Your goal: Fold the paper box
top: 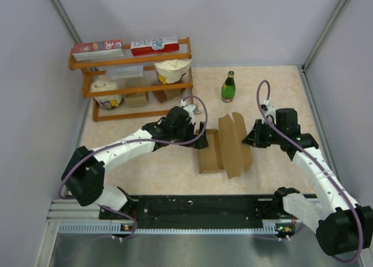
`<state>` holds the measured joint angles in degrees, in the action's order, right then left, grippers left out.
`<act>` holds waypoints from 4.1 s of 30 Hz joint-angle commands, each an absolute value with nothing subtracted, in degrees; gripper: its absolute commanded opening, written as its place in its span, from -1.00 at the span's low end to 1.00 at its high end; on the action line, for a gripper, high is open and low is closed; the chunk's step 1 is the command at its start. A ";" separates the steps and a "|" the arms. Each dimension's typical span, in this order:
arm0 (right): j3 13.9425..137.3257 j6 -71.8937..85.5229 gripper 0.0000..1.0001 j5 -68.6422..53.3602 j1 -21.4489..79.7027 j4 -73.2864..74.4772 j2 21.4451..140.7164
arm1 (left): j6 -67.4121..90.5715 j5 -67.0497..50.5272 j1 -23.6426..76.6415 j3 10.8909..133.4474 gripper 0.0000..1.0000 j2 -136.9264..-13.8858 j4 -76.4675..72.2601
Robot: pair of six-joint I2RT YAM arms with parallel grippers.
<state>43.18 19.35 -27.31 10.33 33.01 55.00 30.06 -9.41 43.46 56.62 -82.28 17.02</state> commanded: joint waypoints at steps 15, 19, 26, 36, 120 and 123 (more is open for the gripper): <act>52.64 19.16 -1.00 -14.07 9.76 48.42 51.24 | 28.92 -0.53 40.87 69.68 0.97 -90.25 17.58; 53.26 20.74 -1.00 -13.27 9.84 49.39 50.01 | 29.35 6.57 40.17 76.27 0.97 -96.22 18.63; 52.56 21.18 -1.00 -13.53 9.84 49.75 48.69 | 33.22 12.04 39.11 85.33 0.90 -108.96 19.60; 51.42 20.83 -1.00 -14.76 9.84 49.66 47.64 | 40.07 18.62 38.15 94.13 0.79 -119.88 22.58; 49.92 19.42 -1.00 -17.58 9.76 46.67 46.84 | 52.21 28.92 40.52 101.69 -0.39 -132.89 32.26; 49.92 19.42 -1.00 -17.67 9.84 46.67 46.76 | 52.03 28.92 40.61 101.34 -0.49 -132.72 32.08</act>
